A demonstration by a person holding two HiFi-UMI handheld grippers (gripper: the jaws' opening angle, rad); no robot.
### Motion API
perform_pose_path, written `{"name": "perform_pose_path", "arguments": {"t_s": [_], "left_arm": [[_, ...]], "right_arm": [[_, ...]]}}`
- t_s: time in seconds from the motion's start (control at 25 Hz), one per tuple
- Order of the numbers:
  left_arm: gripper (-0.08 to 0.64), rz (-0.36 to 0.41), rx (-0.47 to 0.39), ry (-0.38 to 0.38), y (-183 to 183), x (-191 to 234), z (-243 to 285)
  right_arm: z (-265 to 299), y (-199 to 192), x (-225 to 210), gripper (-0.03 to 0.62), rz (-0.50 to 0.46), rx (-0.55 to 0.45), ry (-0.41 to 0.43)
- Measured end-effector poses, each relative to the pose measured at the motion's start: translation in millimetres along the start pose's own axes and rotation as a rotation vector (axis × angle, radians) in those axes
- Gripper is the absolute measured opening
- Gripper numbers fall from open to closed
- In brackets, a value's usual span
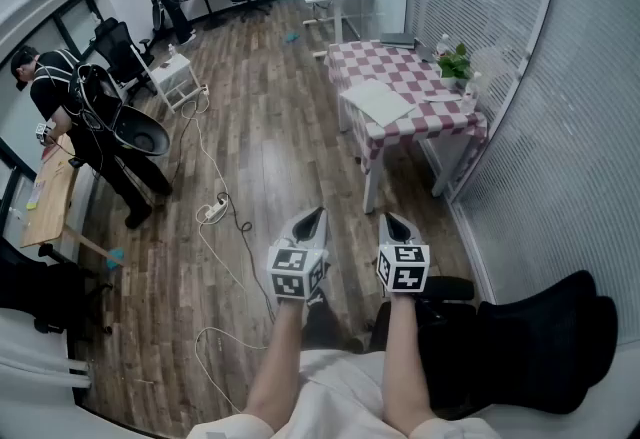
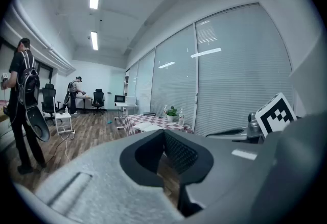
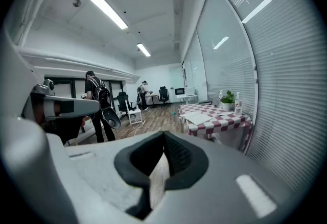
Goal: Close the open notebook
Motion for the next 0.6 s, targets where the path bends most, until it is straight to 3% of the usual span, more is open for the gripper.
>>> {"name": "perform_pose_path", "arguments": {"t_s": [0.36, 0.48, 0.6], "left_arm": [[0.008, 0.009, 0.015, 0.015, -1.6, 17.3, 8.2], [0.008, 0.013, 0.017, 0.011, -1.7, 25.2, 14.7], [0.008, -0.003, 0.018, 0.002, 2.7, 36.3, 32.9]], "right_arm": [[7.3, 3.5, -11.0, 0.002, 0.005, -0.01, -0.018], [12.3, 5.3, -14.9, 0.002, 0.039, -0.058, -0.04], [26.4, 10.9, -17.1, 0.001, 0.05, -0.105, -0.004]]}}
Point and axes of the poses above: the fingertips, and each gripper's own axes: z forward along the fingers, x to its left, y out of its top, the point moved 5 cm from there along -z, backward along the fingers, and after that the axes turned 14 degrees about -z, right-handed, at the moved point
